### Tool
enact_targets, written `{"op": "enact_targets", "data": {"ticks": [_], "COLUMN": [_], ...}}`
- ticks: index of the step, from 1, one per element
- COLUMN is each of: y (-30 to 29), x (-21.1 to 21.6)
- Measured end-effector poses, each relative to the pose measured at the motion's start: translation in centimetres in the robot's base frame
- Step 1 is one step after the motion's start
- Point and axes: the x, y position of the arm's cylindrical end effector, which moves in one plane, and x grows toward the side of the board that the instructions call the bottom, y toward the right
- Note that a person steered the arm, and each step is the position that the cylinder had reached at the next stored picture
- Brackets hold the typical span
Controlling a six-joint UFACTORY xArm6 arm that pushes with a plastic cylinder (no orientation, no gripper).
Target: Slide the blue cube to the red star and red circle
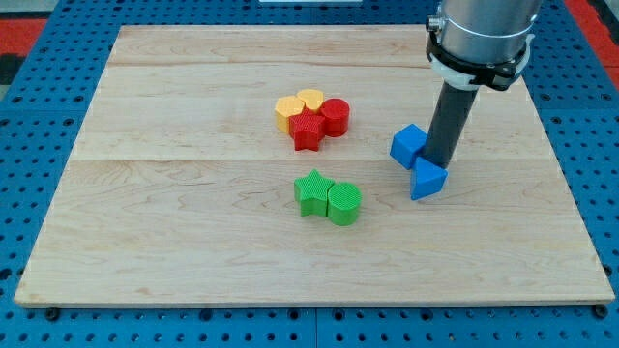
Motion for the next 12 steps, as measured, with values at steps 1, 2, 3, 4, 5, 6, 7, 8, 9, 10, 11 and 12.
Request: {"op": "enact_targets", "data": {"ticks": [1, 2, 3, 4, 5, 6, 7, 8, 9, 10, 11, 12], "y": [0.9, 6.8, 7.0, 5.5, 2.6, -0.3, -2.9, -2.4, -0.2, -0.4, -1.7, -2.7], "x": [0.0, -0.2, -1.0, -1.0, -1.0, -1.4, -1.9, -1.9, -2.6, -4.6, -4.7, -4.7]}}
